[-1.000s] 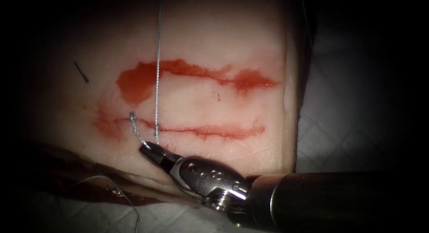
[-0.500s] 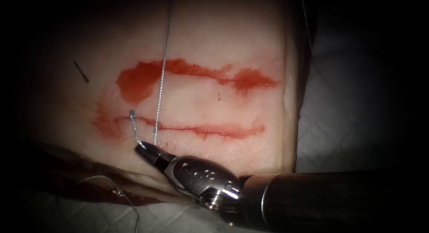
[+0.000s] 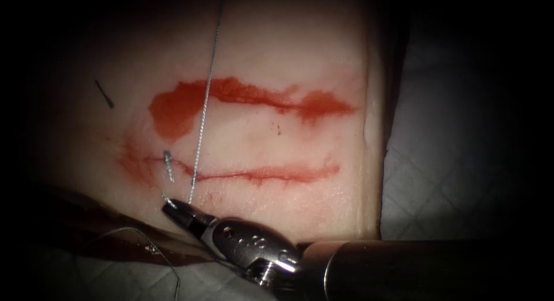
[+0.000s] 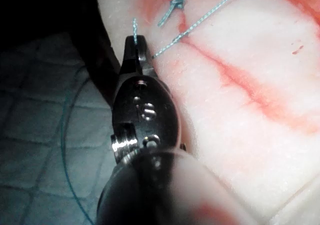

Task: Wound Closure

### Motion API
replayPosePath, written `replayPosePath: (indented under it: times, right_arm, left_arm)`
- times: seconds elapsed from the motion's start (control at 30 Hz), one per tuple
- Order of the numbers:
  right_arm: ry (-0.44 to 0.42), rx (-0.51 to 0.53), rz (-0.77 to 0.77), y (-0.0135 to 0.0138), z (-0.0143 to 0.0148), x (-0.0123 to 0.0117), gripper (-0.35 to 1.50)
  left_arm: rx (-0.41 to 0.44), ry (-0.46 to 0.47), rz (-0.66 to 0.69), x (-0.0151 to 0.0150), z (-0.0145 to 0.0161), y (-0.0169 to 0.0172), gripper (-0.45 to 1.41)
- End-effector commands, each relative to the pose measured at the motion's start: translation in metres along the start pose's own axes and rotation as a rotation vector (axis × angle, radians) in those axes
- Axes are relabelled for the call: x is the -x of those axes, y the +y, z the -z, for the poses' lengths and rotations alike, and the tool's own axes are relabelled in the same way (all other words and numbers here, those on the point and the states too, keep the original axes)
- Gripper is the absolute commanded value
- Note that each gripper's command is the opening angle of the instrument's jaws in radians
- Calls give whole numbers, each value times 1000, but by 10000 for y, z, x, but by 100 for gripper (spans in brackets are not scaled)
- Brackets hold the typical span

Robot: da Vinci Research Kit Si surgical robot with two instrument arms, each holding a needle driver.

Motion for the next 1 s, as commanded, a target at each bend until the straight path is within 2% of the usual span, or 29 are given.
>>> replayPosePath:
  times: [0.03,0.23,0.6,0.7,0.77,0.8,0.87,0.9,1.0]
  right_arm:
    - [-2,0,1,4,-8,-2,-35]
    - [3,13,2,5,-7,-2,-35]
    - [-1,-24,-7,1,-3,7,-35]
    - [-4,-48,-17,-5,-1,15,-35]
    - [-5,-88,-30,-8,1,20,-35]
    - [-5,-89,-31,-9,-1,21,22]
    - [-25,-102,-33,-10,0,23,74]
    - [-36,-100,-36,-10,2,25,93]
    - [-102,-99,-50,-15,13,38,118]
  left_arm:
    - [-1,-2,1,5,-9,1,-45]
    - [1,-2,2,9,-12,4,-45]
    - [-7,-1,3,6,-8,2,-45]
    - [-17,3,6,3,4,-5,-45]
    - [-39,-3,18,6,29,-20,-45]
    - [-45,-6,20,7,35,-23,-45]
    - [-61,-27,22,7,59,-33,-45]
    - [-67,-31,22,5,67,-35,-45]
    - [-86,-41,34,-3,101,-41,-45]
